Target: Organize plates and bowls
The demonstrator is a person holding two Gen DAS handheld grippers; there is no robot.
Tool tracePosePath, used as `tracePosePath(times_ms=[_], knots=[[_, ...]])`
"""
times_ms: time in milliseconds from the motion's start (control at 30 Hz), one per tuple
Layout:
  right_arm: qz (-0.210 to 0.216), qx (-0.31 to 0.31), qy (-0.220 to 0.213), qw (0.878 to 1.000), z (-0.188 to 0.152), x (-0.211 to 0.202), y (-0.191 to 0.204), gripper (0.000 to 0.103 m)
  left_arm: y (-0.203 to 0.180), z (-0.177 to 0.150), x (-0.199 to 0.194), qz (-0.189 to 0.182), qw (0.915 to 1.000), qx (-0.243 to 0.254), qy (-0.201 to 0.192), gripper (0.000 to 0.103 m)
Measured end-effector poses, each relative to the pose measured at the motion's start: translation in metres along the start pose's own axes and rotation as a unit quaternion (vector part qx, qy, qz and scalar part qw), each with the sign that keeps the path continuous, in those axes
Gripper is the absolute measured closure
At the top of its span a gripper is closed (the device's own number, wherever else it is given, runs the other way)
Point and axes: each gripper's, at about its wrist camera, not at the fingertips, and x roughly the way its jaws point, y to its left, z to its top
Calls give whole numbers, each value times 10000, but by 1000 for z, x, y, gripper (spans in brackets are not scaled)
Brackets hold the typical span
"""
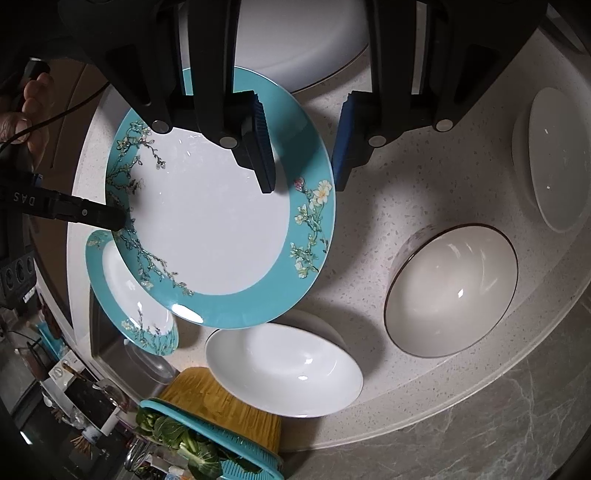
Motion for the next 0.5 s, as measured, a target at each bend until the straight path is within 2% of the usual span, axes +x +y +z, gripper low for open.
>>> tracePosePath(times_ms=[333,500], knots=[[129,-177,-69,9997,-6,-10,8,91,3,-14,-38,58,9996,-130,-237,75],[235,-398,-18,9989,-16,-16,27,91,11,-41,-66,145,9986,-323,-386,75]])
